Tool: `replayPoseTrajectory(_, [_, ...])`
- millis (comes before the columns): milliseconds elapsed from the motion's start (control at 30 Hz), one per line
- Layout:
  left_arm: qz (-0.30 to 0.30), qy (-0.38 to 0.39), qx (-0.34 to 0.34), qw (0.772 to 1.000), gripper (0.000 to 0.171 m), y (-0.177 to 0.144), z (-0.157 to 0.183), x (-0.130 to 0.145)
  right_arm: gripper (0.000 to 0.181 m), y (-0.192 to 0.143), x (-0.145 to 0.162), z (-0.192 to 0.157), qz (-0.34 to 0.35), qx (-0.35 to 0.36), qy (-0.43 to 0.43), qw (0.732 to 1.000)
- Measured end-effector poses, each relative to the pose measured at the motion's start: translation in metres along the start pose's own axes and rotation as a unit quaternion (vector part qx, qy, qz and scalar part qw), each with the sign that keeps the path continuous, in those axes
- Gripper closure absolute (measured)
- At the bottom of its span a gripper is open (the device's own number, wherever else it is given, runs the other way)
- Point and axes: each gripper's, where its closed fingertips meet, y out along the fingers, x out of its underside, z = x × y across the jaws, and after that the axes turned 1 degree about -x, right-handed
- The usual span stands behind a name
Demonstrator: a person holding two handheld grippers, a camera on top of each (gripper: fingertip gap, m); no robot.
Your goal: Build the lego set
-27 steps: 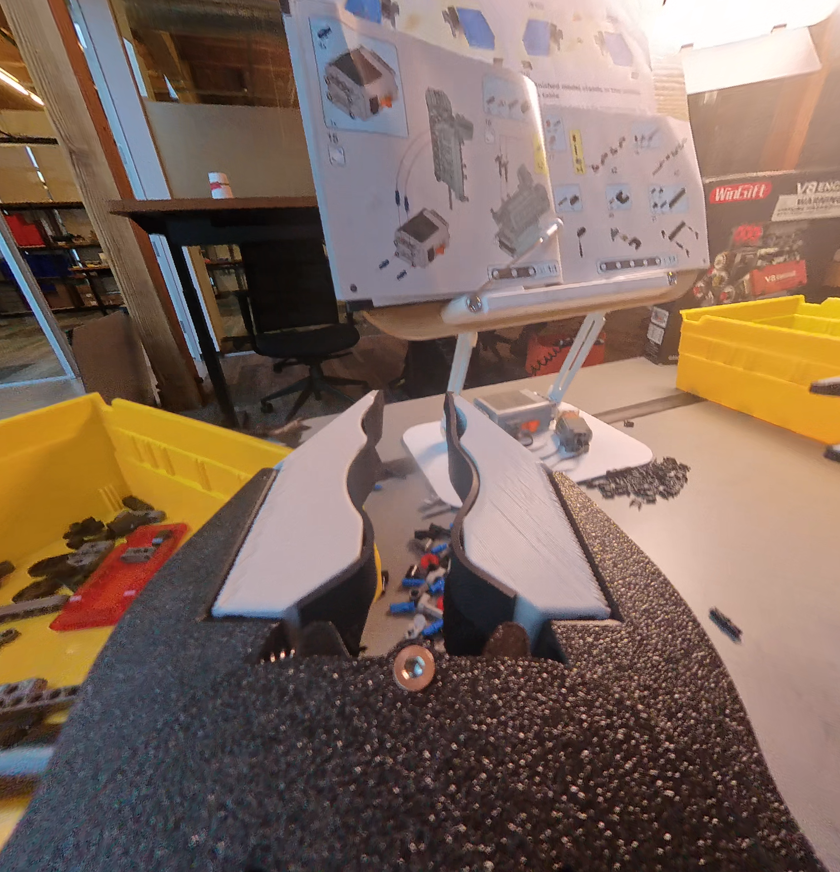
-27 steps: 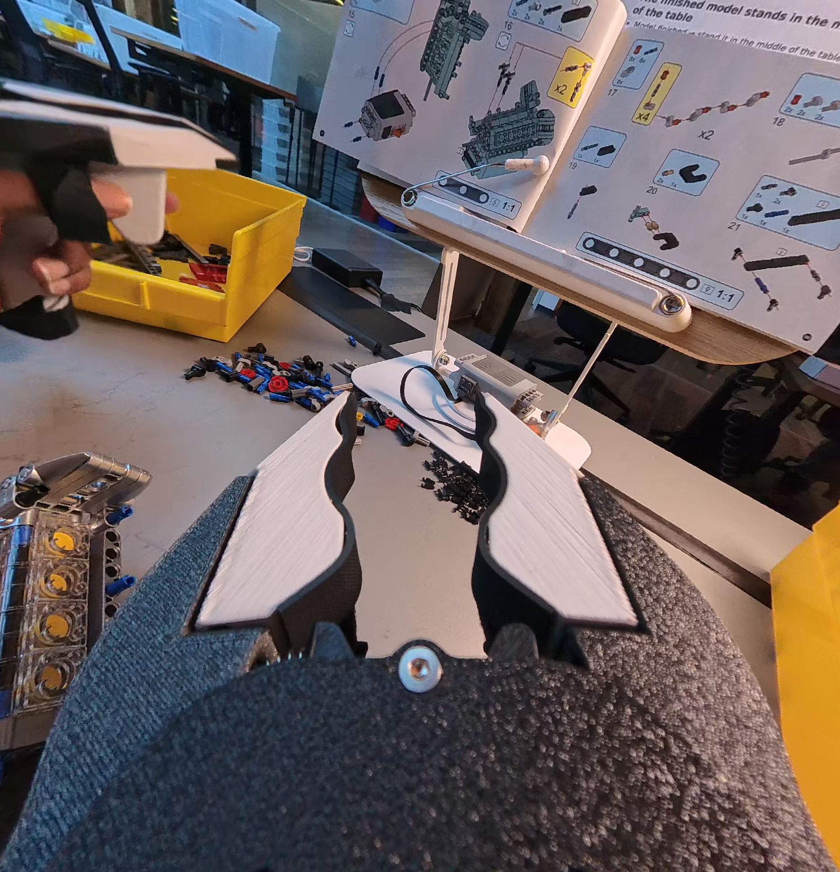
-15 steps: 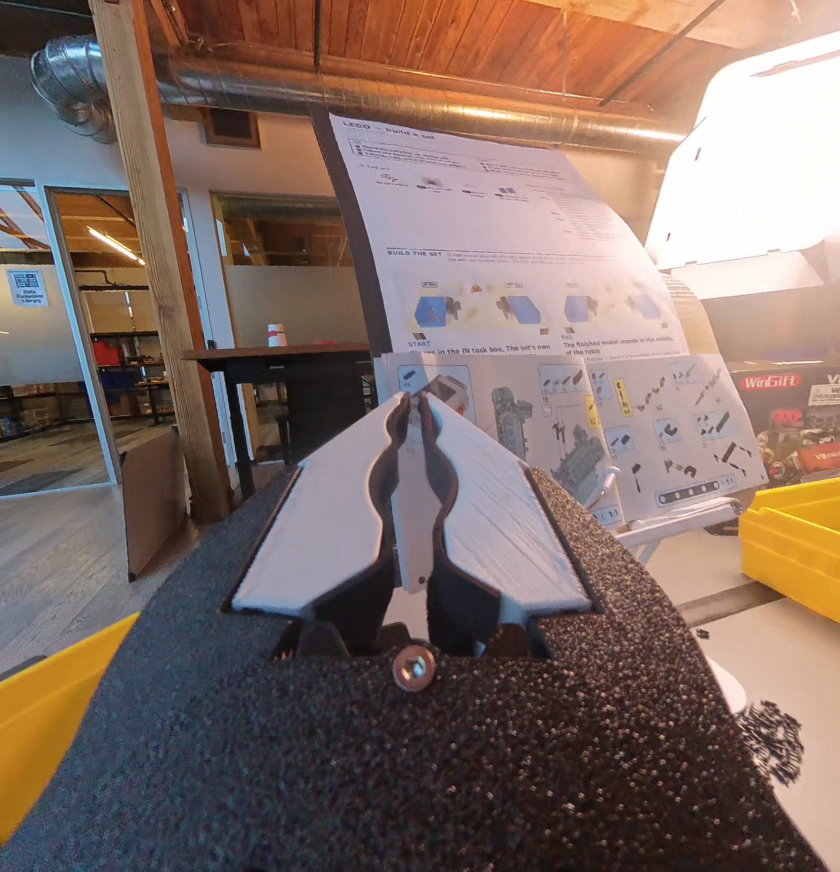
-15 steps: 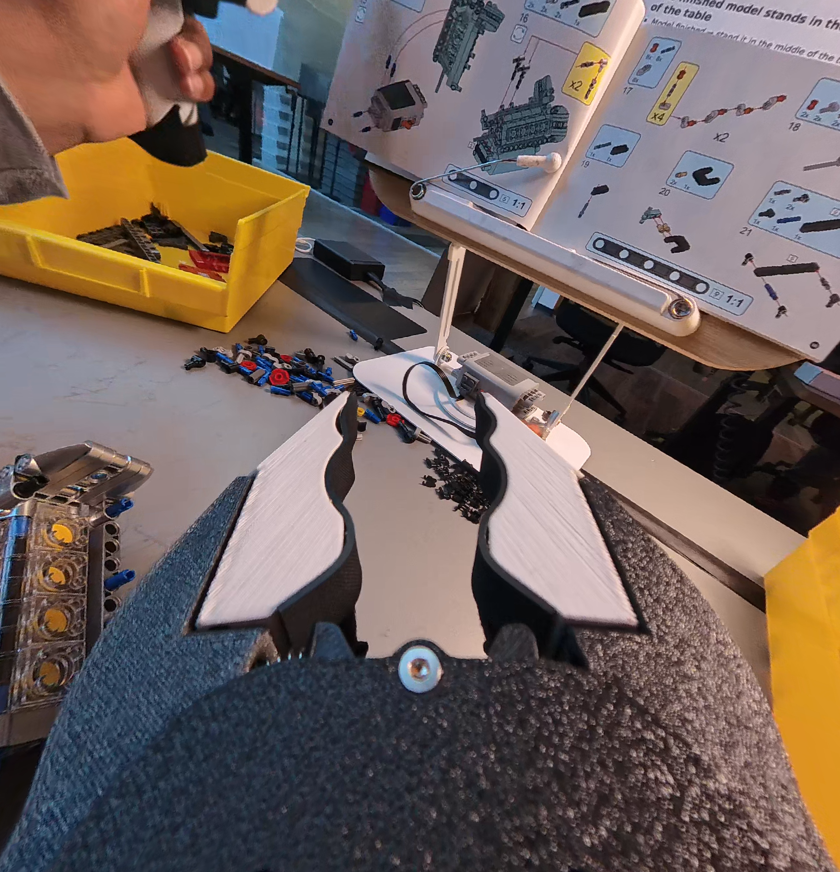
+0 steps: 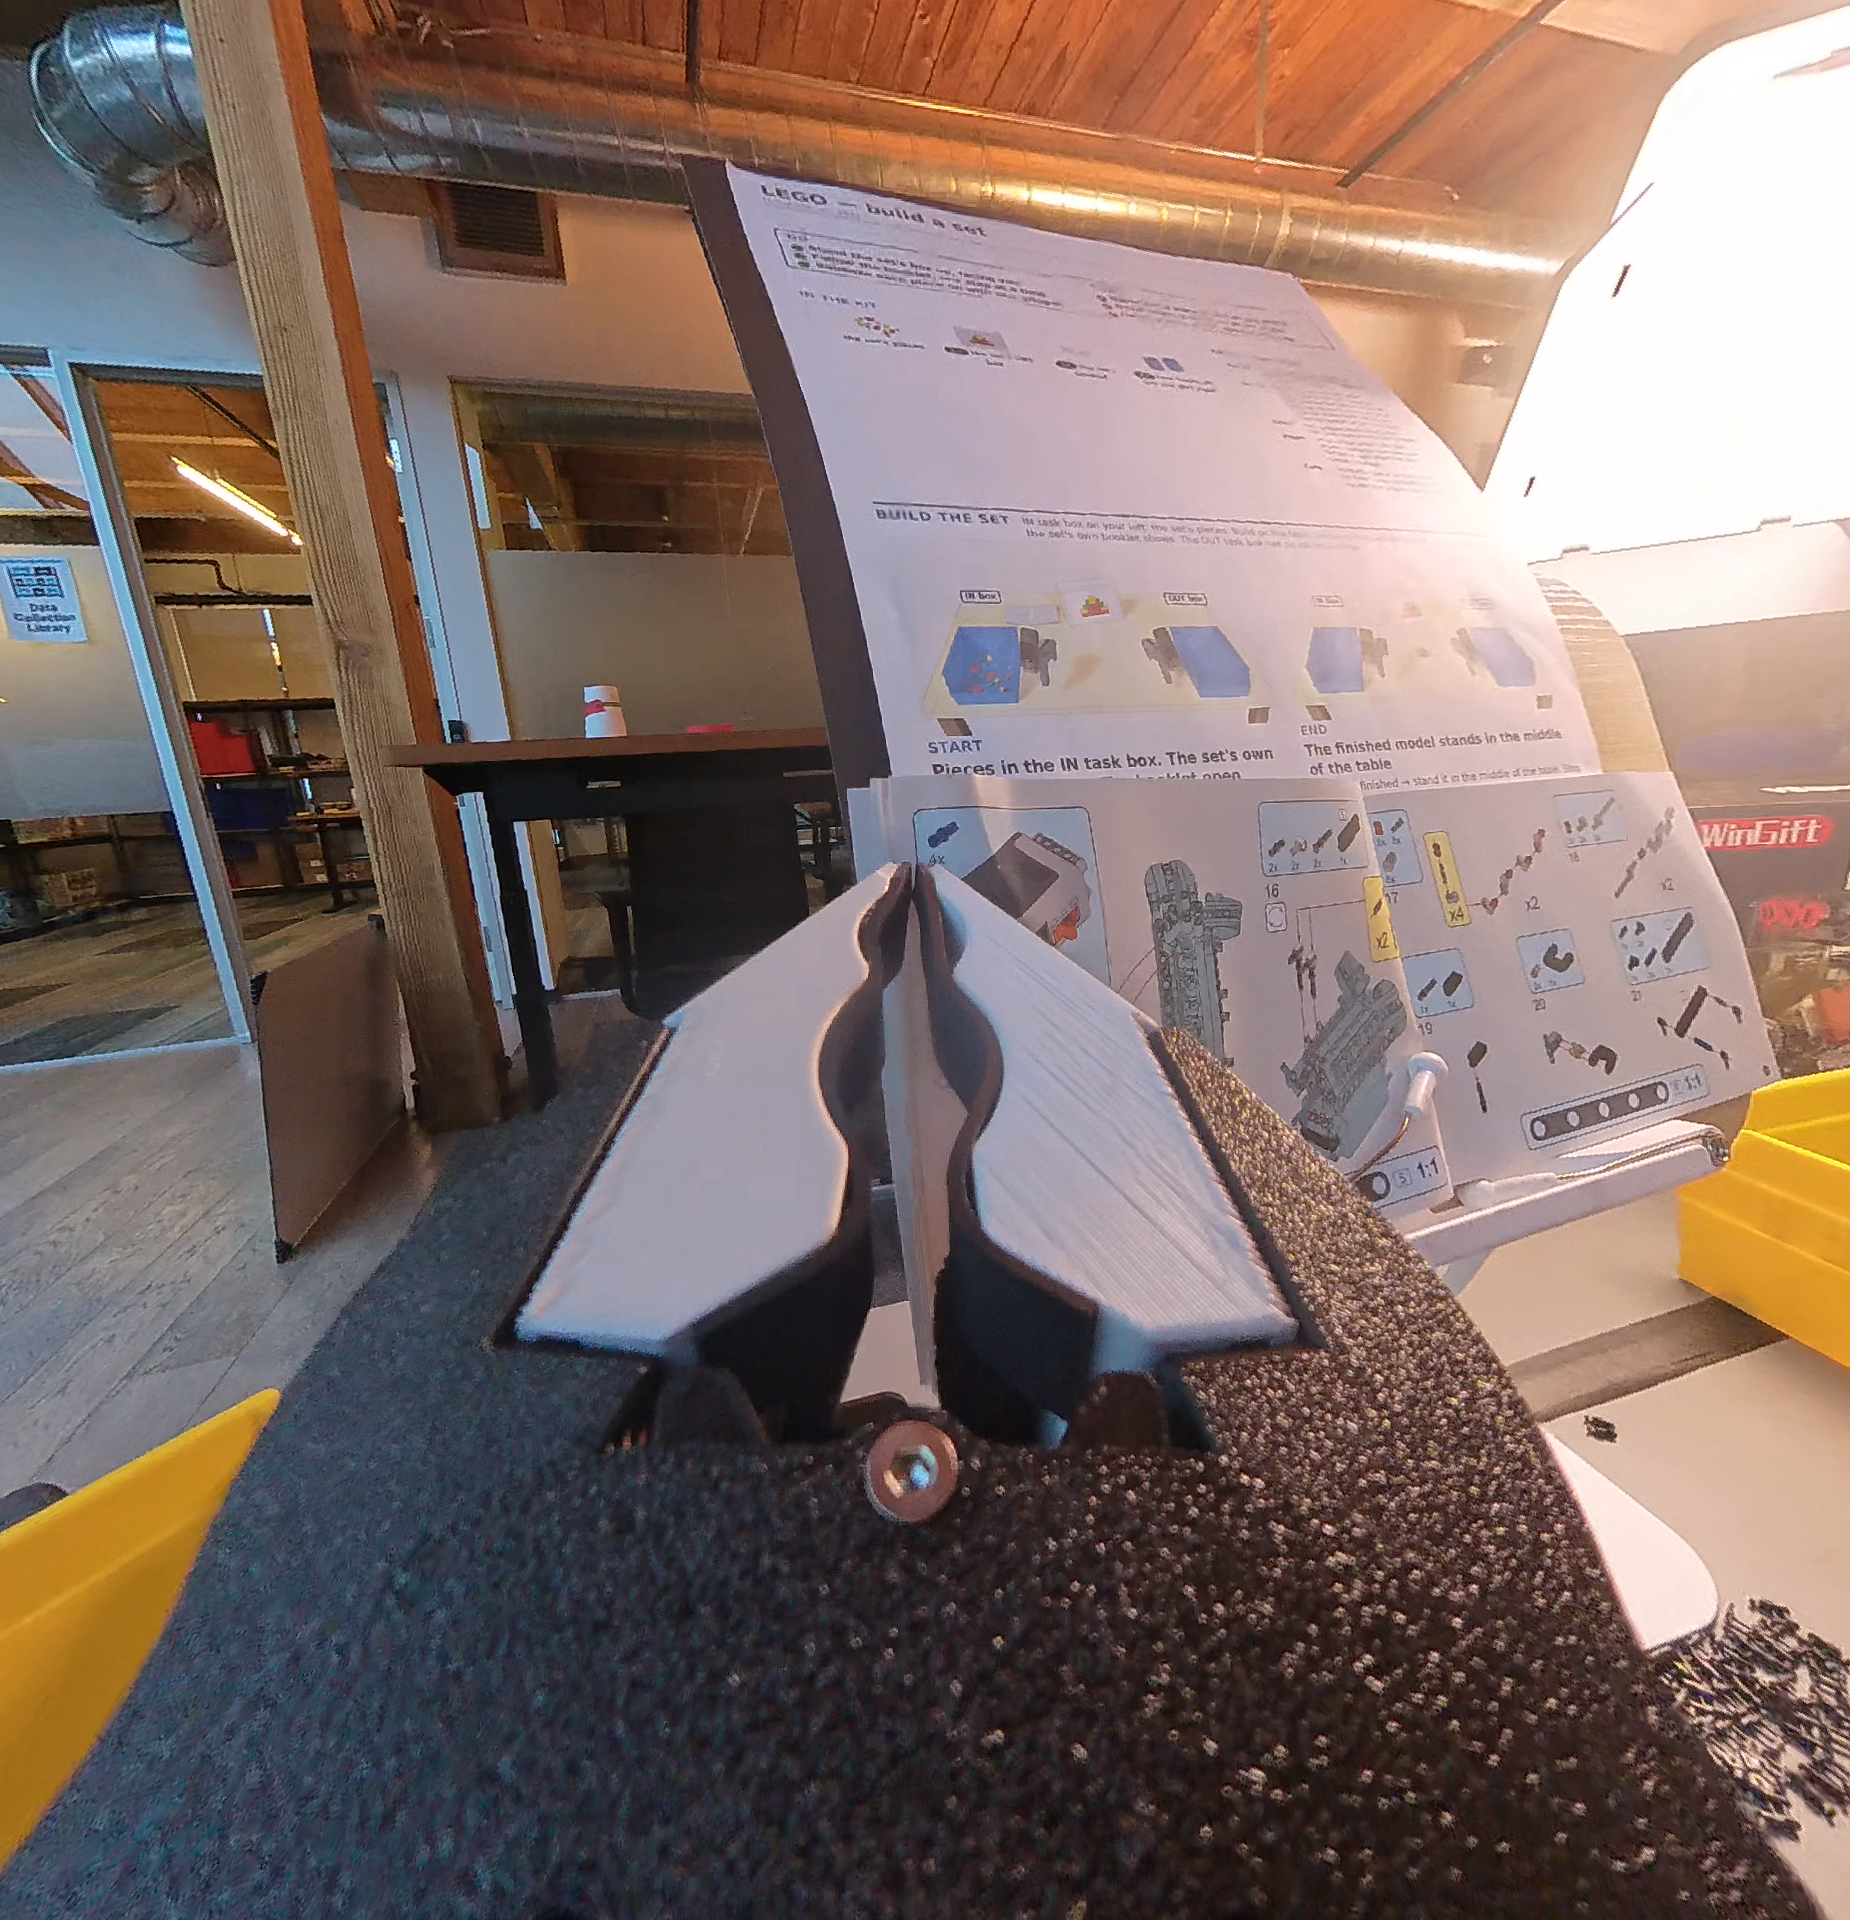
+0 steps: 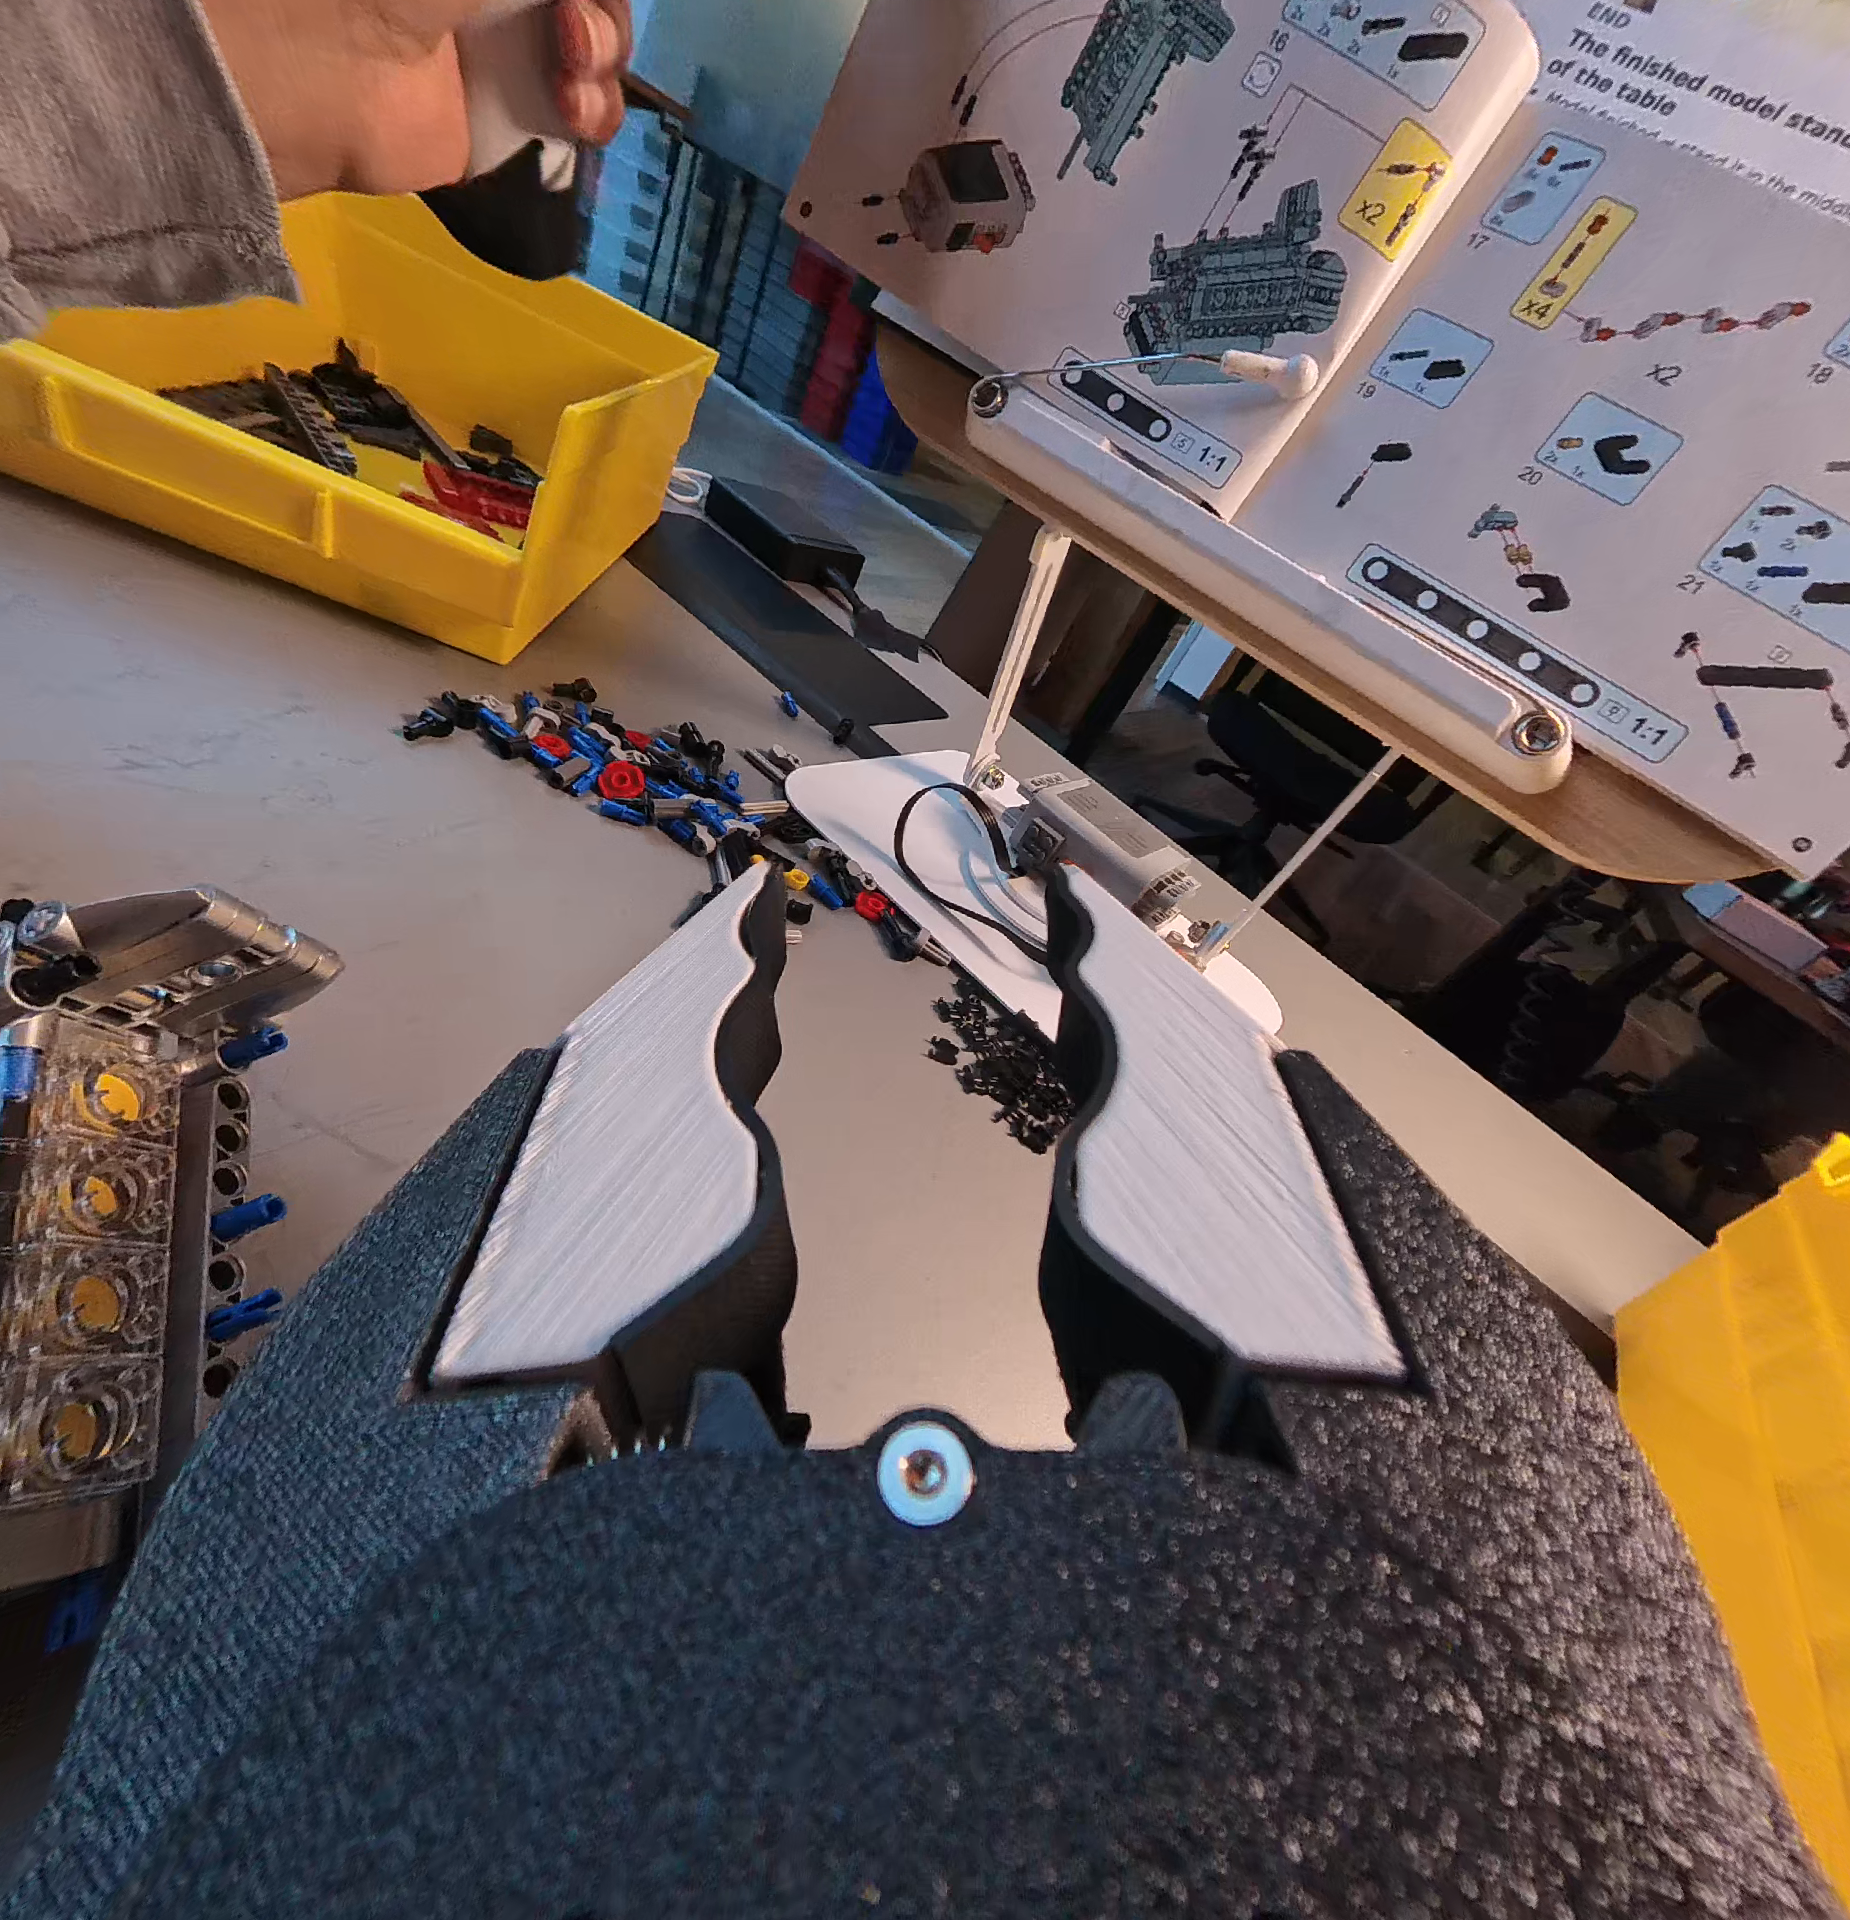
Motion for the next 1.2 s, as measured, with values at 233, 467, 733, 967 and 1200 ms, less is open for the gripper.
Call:
replayPoseTrajectory(233, [-0.052, -0.002, 0.081, 0.995, 0.170, -0.038, 0.042, 0.000, 0.132, -0.005, -0.002, 0.016, 0.013, 0.012, 0.055, 0.998])
replayPoseTrajectory(467, [-0.282, 0.042, 0.162, 0.945, 0.160, -0.109, 0.066, 0.103, 0.132, -0.009, 0.000, 0.035, 0.022, 0.024, 0.119, 0.992])
replayPoseTrajectory(733, [-0.430, 0.025, 0.168, 0.887, 0.160, -0.181, 0.051, 0.200, 0.134, -0.006, 0.001, 0.030, 0.014, 0.010, 0.110, 0.994])
replayPoseTrajectory(967, [-0.478, 0.077, 0.147, 0.863, 0.166, -0.185, 0.041, 0.223, 0.135, -0.004, 0.001, 0.023, 0.008, 0.002, 0.093, 0.996])
replayPoseTrajectory(1200, [-0.457, 0.115, 0.139, 0.871, 0.168, -0.172, 0.040, 0.218, 0.135, -0.003, 0.002, 0.020, 0.003, -0.004, 0.086, 0.996])
